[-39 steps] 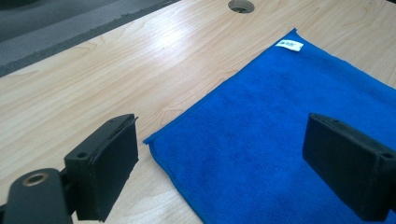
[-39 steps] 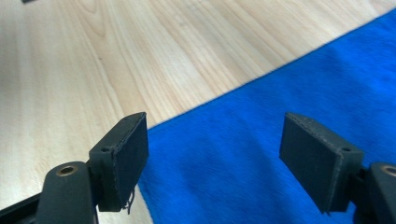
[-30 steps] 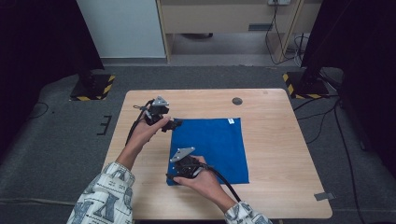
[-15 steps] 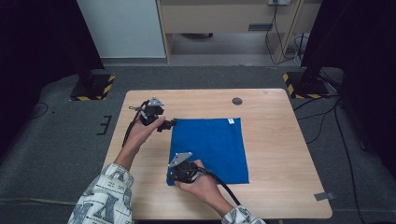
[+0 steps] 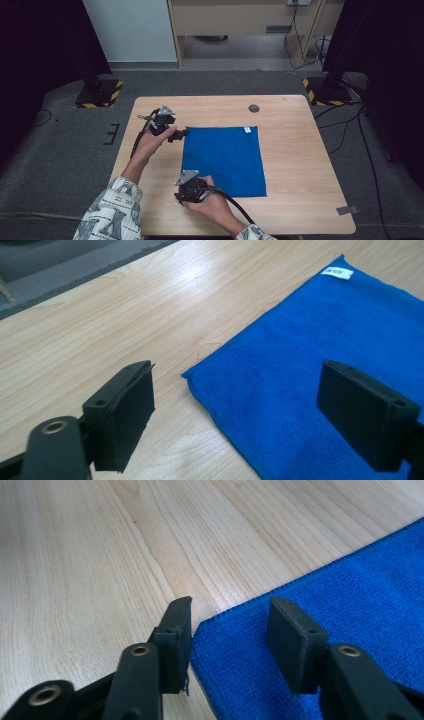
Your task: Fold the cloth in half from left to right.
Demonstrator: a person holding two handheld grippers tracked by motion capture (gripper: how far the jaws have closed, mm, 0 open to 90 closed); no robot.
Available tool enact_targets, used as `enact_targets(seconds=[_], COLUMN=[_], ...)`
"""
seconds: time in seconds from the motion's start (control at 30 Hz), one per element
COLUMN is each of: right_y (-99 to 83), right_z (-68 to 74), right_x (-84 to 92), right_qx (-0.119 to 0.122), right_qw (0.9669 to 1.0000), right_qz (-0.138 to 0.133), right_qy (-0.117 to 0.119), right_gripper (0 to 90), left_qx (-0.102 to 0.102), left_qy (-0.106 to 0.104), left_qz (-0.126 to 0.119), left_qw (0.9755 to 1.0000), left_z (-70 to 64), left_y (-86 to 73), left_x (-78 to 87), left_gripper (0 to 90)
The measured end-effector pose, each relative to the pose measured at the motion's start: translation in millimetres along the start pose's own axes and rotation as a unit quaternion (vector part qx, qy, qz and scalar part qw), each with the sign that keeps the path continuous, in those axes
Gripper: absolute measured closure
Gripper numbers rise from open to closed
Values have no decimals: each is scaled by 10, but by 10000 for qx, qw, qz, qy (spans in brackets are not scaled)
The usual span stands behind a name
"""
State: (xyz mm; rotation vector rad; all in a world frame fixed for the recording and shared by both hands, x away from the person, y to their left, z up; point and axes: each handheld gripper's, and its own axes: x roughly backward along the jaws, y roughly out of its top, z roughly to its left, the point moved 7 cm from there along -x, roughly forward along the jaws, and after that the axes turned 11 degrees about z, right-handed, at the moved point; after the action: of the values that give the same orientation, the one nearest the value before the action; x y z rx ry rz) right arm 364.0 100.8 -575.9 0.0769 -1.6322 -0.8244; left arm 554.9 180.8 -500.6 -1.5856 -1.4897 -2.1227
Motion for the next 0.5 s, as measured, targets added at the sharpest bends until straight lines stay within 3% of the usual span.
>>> enact_targets(seconds=[0.13,0.2,0.5], right_y=[-8,-15,-10], right_z=[-27,-79,28], right_x=[12,20,48], right_qx=[-69,-160,-161], right_qw=[9999,9998,9997], right_qz=[-1,-3,-102], right_qy=[-110,-73,155], right_gripper=[724,842,862], left_qx=[38,44,209], left_qy=[-55,-83,-90], left_qz=[-53,-45,133], left_qw=[10000,9999,9997], left_z=[-5,-13,75], left_y=[7,7,-66], left_x=[-23,-41,-252], left_gripper=[162,167,214])
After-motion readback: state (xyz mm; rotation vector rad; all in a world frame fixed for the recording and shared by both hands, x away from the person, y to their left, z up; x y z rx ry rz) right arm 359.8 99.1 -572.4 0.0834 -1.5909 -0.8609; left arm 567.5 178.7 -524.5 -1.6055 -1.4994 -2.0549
